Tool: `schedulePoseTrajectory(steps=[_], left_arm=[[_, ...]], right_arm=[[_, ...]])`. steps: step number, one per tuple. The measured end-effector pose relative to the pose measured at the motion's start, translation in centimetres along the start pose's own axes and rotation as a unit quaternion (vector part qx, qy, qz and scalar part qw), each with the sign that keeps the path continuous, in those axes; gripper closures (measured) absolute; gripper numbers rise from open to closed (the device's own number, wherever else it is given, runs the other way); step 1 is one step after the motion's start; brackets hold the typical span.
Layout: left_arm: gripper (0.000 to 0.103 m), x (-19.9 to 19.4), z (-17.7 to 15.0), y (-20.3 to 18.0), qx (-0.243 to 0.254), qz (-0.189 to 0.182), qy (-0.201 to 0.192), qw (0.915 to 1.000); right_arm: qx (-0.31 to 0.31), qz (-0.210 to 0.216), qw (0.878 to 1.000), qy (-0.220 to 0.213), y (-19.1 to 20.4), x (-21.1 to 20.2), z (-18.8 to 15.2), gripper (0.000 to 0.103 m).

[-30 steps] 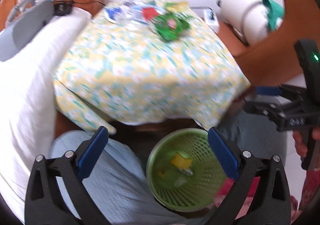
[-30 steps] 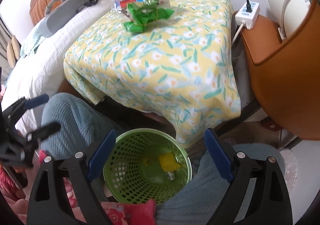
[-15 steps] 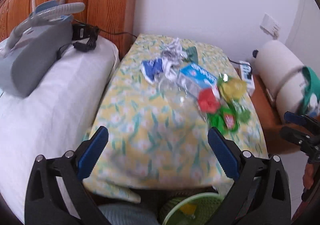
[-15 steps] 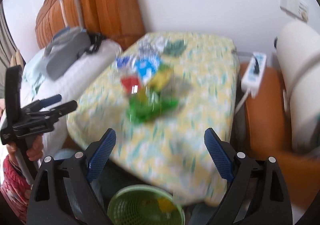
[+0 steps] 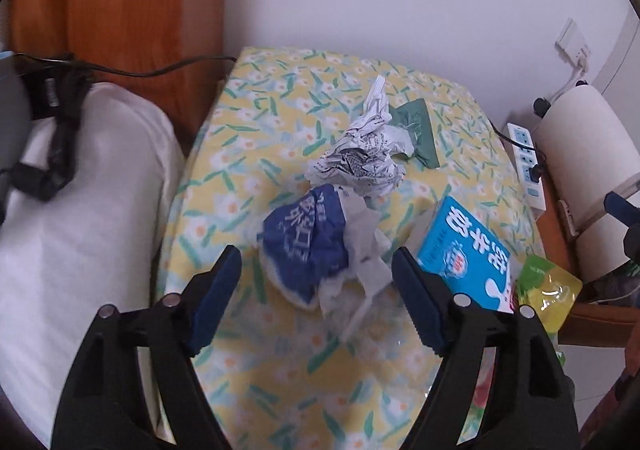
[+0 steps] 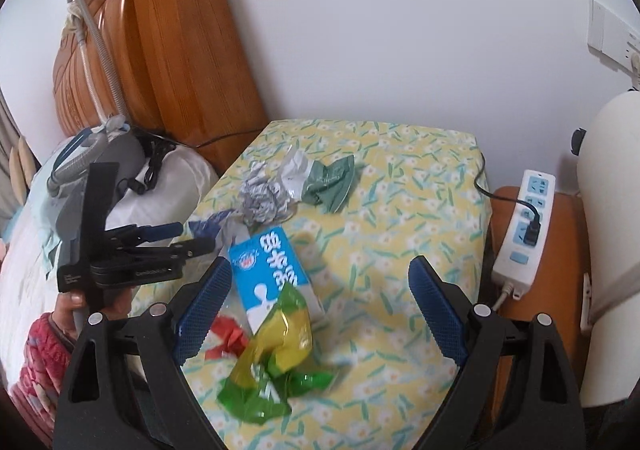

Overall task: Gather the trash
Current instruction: 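Reach the left tool to the blue crumpled wrapper and grasp it, then grasp the crumpled white paper with the right tool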

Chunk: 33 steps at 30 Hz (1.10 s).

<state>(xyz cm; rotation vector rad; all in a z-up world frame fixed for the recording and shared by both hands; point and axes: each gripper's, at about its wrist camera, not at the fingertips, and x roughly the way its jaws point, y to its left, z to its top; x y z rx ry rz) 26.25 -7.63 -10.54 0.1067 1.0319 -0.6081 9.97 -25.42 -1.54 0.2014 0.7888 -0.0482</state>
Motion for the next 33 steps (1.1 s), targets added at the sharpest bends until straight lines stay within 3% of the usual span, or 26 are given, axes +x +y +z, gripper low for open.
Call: schedulePoseTrajectory(steps=[5,12,24,28,33], left_arm=[[0.040,2.3,1.0,0.0,0.010,-0.012,0.026,0.9995],[0.055,2.6,1.6,0.0,0.017,-0.024,0.027,0.9992],[0.058,0.2,1.2,0.5,0.020,0.006,-0.021,0.9996],[0.058,-1.4,0.4,1.3,0.015,0.018,-0.032,0.9992],[0.058,-5.4,-1.7,2.9,0.010,0.043,-0.059,0.9972]], right_arm=[[-0.010,0.001,1.000,0.010,0.3,1.9,1.1,0.014],[-0.007,0.003,1.000,0.021,0.5,3.5,1.4,0.014],[-0.005,0.016,0.999,0.032,1.0,4.1,1.9,0.014],[0.000,0.043,0.997,0.057,1.9,5.7,3.3,0.014],[-0.011,0.033,0.993,0.113,4.4,9.9,5.4,0.014]])
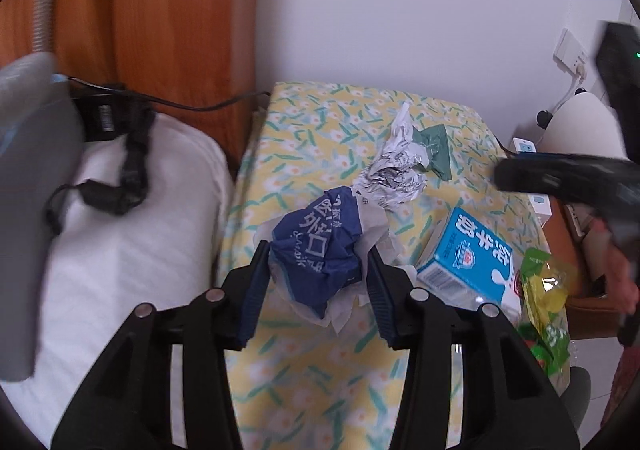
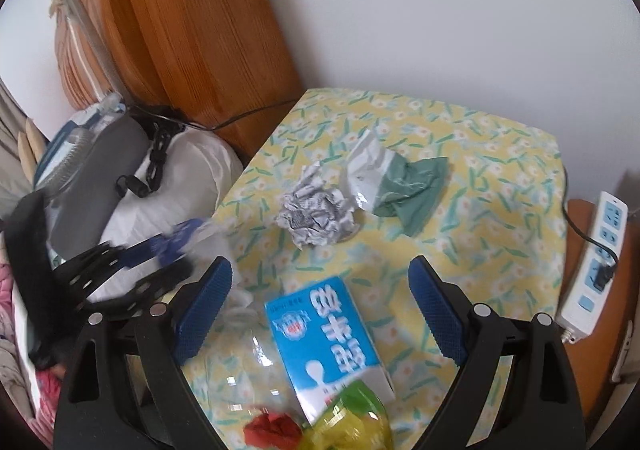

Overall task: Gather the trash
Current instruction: 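Grasp the crumpled white paper with the right tool, then drop the blue wrapper from the left tool while the right tool drops the white paper into the wastebasket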

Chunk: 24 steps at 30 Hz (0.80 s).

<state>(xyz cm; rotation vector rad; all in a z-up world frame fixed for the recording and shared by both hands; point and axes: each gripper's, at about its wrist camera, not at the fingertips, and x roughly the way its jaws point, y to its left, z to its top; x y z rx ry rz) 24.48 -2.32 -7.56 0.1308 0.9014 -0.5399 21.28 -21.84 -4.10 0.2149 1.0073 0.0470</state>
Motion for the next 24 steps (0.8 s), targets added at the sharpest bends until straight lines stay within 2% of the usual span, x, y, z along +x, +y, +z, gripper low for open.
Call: schedulePoseTrajectory(steps=[4,7,10,13,17,19,22,24], left_arm=[[0.058,-3.1,-1.3,0.8,-0.001,0.023,-0.019,0.9996],[0.058,-4.6,-2.1,1.3,0.001,0.029,-0.029,0.9992],[0.058,-5.4,-2.4,1.7,0.000,0.023,-0.039,0.9990],[0.058,-5.6,-2.6,2.3,-0.007,0.012,-0.042,0.9990],[0.058,-5.4,-2.9,3.2,-0.016,0.007,-0.037,0.9992],[0.058,-5.1,-2.9,3.5,-0.021,0.005,-0.032,0.9993],[0.058,-4.7,-2.9,3.4,-0.020,0.017,-0.029,0.9992],[0.058,-4.7,-2.9,3.5,-0.020,0.021,-0.031,0.9991]], right_arm=[[0.010,-0.032,0.999,0.034,1.2,3.3,2.5,0.014],[0.040,-0.059,0.996,0.058,1.4,5.8,3.9,0.014],[0.078,-0.079,0.991,0.080,1.2,7.5,4.6,0.014],[0.115,-0.079,0.985,0.102,1.0,9.1,4.8,0.014],[0.128,-0.095,0.981,0.115,1.3,10.4,4.9,0.015],[0.129,-0.088,0.980,0.125,1.5,11.4,4.7,0.035],[0.130,-0.095,0.980,0.118,1.5,11.9,4.5,0.054],[0.129,-0.094,0.981,0.109,1.4,11.8,4.5,0.058]])
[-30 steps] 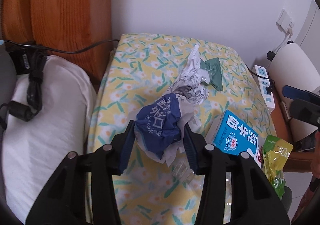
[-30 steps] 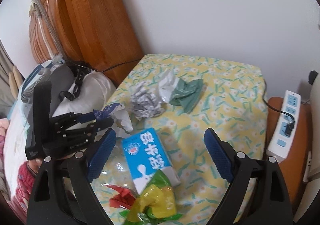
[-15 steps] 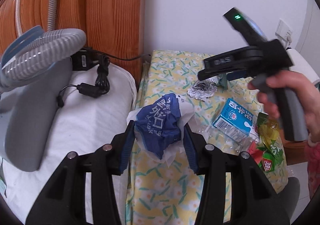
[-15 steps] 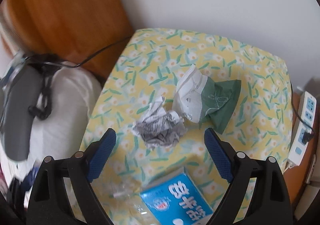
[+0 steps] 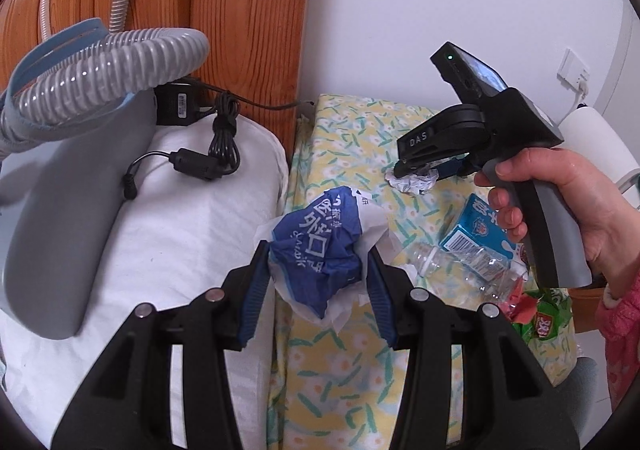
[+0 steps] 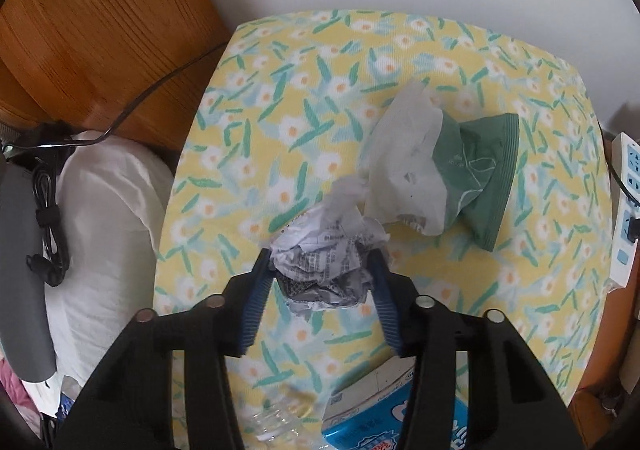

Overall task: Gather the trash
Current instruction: 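Drop the blue wrapper from the left tool while the right tool drops the white paper into the wastebasket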

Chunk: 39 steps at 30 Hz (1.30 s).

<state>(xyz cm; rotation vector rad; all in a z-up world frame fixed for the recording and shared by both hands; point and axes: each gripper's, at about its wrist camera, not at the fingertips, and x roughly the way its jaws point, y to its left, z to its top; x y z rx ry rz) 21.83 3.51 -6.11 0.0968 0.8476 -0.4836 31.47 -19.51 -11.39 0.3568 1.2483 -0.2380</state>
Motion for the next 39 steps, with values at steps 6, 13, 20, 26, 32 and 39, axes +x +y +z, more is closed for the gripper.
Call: schedulePoseTrajectory(steps=[6,13,20,26,32,39], left_arm=[[0.058,0.1,0.2,0.9,-0.012,0.003,-0.001,0.9999],[0.058,-2.3,0.0,-2.0,0.023,0.005,-0.018,0.9996],[0.058,-7.3,-4.3,-7.7,0.058,-0.013,-0.014,0.9981],[0.058,-11.2,-10.2,-11.4,0.050,-0.024,0.004,0.9984],[0.057,-13.1,-16.0,-14.4,0.025,-0.042,0.029,0.9984],[0.057,-13.6,-20.2,-16.7,0.044,-0.041,0.055,0.9967]], right_arm=[[-0.001,0.029,0.999,-0.029,0.0,-1.7,-0.8,0.062],[-0.063,0.082,0.989,-0.108,0.3,-9.9,-7.3,0.062],[-0.123,0.078,0.973,-0.179,-2.6,-17.3,-19.2,0.061],[-0.143,0.063,0.973,-0.169,-7.4,-18.4,-30.1,0.061],[-0.148,0.068,0.980,-0.110,-10.8,-15.4,-38.1,0.059],[-0.185,0.052,0.981,0.001,-12.3,-7.4,-44.1,0.047]])
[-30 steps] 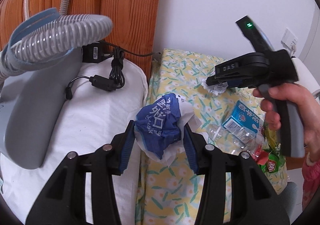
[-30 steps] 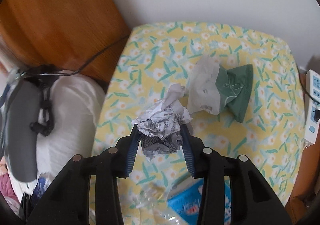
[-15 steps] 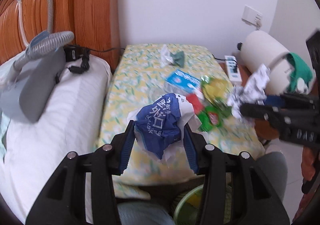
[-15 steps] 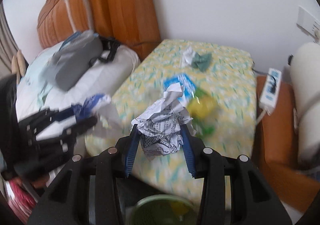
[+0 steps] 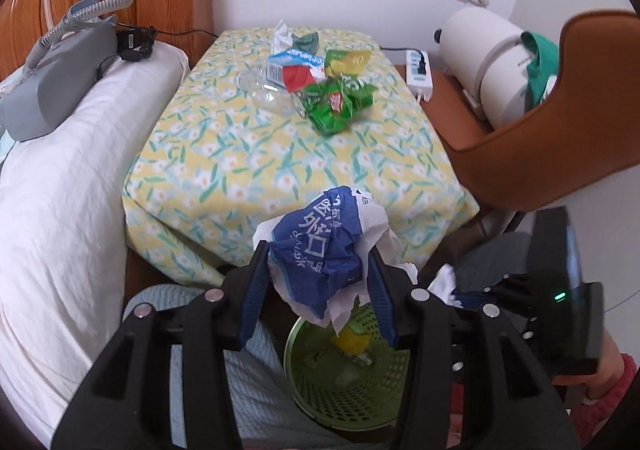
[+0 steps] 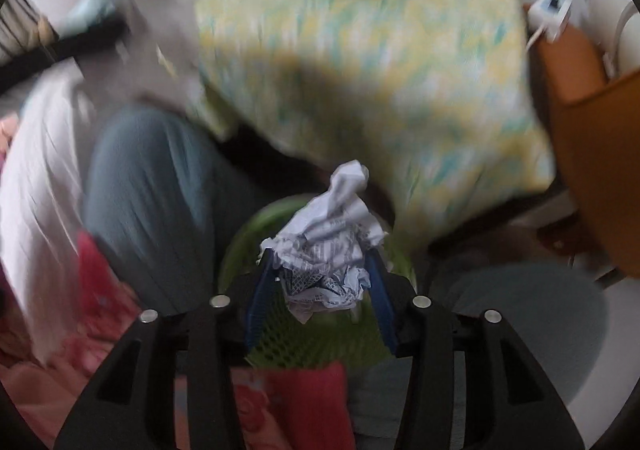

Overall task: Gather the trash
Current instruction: 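Drop the blue wrapper from the left tool while the right tool drops the white paper into the wastebasket, then move both tools back toward the remaining trash on the table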

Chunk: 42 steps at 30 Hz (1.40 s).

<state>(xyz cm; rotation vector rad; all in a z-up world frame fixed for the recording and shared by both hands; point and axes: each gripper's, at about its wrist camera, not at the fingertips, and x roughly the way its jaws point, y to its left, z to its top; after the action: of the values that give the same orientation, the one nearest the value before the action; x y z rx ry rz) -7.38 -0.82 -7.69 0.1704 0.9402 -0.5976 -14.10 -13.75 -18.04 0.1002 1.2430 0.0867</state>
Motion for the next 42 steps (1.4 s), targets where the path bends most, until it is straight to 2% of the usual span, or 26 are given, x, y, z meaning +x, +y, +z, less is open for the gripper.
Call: schedulePoseTrajectory(steps=[1,3,7,9,19,21,22,23,24,26,30,42], left_arm=[[0.057,0.2,-0.3,-0.1,0.000,-0.002,0.007,1.0000],[0.057,0.4,-0.9,-0.3,0.000,-0.002,0.015,0.9999],[0.057,0.9,-2.0,-0.8,0.007,-0.004,0.031,0.9995],[0.057,1.3,-2.5,-1.1,0.011,-0.009,0.041,0.9991],[0.056,2.9,-5.1,-2.4,0.026,-0.032,0.080,0.9959],[0.054,3.1,-5.3,-2.6,0.029,-0.038,0.086,0.9952],[0.051,3.1,-5.4,-2.8,0.033,-0.038,0.086,0.9950],[0.040,3.1,-5.6,-2.9,0.036,-0.039,0.085,0.9950],[0.024,3.0,-5.6,-2.9,0.037,-0.038,0.084,0.9951],[0.012,2.8,-5.6,-2.9,0.035,-0.031,0.073,0.9962],[0.008,2.6,-5.3,-2.6,0.034,-0.028,0.068,0.9968],[0.008,1.8,-3.8,0.1,0.005,-0.002,0.039,0.9992]], right_arm=[[0.001,-0.002,1.000,0.011,-0.1,0.8,-0.5,0.041],[0.012,-0.013,1.000,0.017,-0.5,1.6,-1.1,0.034],[0.034,-0.024,0.999,-0.013,-1.4,0.3,-1.4,0.016],[0.041,-0.033,0.998,-0.033,-1.9,-0.9,-1.3,0.013],[0.062,-0.071,0.993,-0.070,-3.5,-4.0,-1.2,0.009],[0.066,-0.077,0.992,-0.072,-3.8,-4.2,-1.1,0.009],[0.067,-0.078,0.992,-0.073,-3.9,-3.9,-1.2,0.008],[0.071,-0.080,0.992,-0.074,-4.1,-3.9,-1.2,0.007],[0.074,-0.080,0.991,-0.075,-4.2,-4.0,-1.2,0.005],[0.084,-0.075,0.991,-0.076,-4.7,-4.0,-1.1,0.005],[0.088,-0.072,0.991,-0.075,-5.0,-3.9,-1.2,0.005],[0.078,-0.065,0.992,-0.081,-4.4,-4.1,-0.4,0.005]])
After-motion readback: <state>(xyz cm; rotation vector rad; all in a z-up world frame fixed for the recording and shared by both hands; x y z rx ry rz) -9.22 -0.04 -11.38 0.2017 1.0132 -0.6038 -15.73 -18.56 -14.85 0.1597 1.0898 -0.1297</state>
